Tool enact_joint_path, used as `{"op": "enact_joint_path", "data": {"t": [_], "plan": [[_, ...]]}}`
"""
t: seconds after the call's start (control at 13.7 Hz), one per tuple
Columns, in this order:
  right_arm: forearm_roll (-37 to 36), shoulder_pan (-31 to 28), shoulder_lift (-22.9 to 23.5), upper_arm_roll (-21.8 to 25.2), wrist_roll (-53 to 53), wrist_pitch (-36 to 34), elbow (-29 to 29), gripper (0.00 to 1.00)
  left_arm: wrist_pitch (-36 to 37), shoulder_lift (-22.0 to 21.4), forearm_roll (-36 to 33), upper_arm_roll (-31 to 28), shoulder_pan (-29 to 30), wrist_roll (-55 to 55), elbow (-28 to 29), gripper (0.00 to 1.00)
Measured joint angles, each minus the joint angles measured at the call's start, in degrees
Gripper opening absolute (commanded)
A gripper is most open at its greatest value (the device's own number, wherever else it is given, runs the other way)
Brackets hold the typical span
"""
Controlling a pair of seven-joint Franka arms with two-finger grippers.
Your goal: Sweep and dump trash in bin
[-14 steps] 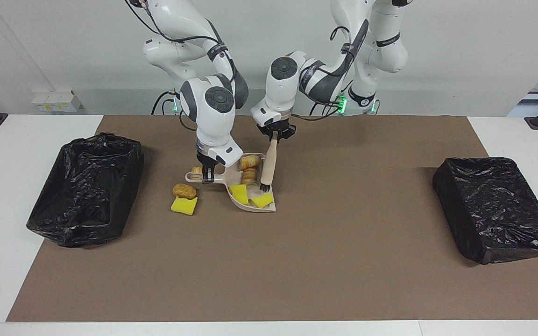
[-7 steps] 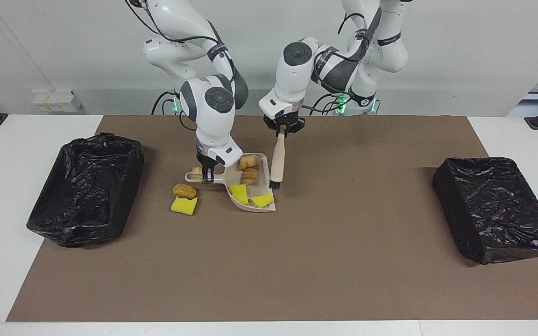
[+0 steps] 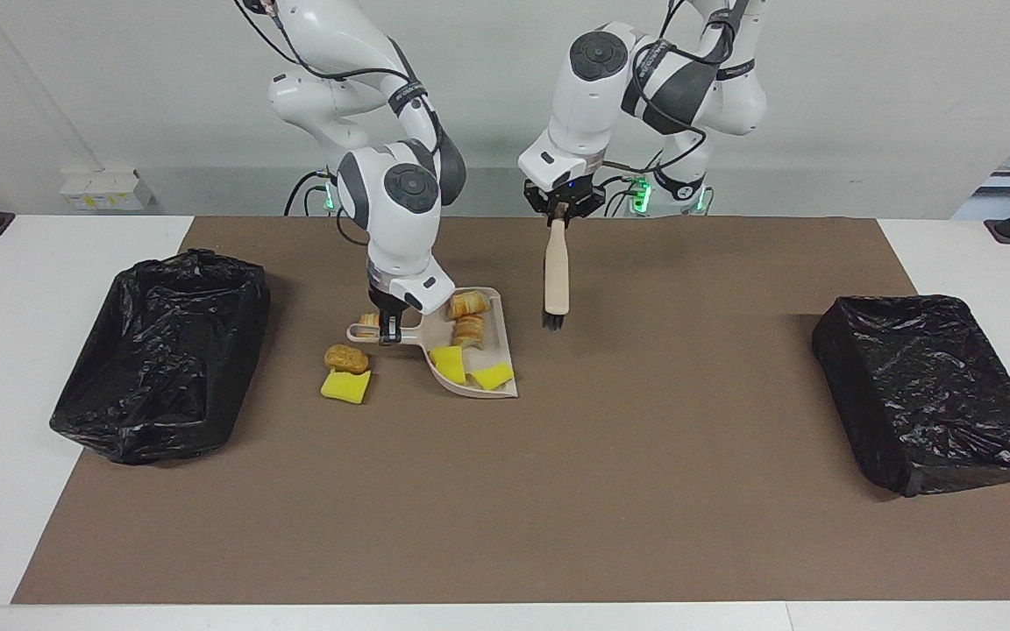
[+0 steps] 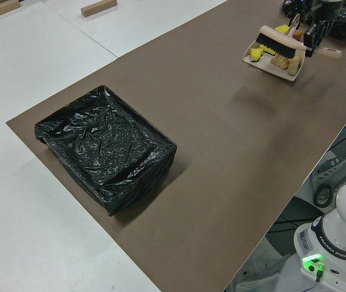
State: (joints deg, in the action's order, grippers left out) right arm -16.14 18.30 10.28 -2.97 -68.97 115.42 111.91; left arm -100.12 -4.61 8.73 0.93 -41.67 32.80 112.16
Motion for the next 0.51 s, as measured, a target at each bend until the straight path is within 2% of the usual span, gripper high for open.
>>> {"op": "enact_joint_path", "data": {"t": [0.29,0.51], "plan": [[0.00,0.00,-0.04,0.00,0.00,0.00,0.05,0.00,2.40,-0.75,0.00,0.04,0.01,2.02,1.60,0.00],[0.00,0.00,-0.05,0.00,0.00,0.00,0.07,0.00,0.32,-4.31,-0.01,0.38,-0.01,3.55,7.92,0.00]]}}
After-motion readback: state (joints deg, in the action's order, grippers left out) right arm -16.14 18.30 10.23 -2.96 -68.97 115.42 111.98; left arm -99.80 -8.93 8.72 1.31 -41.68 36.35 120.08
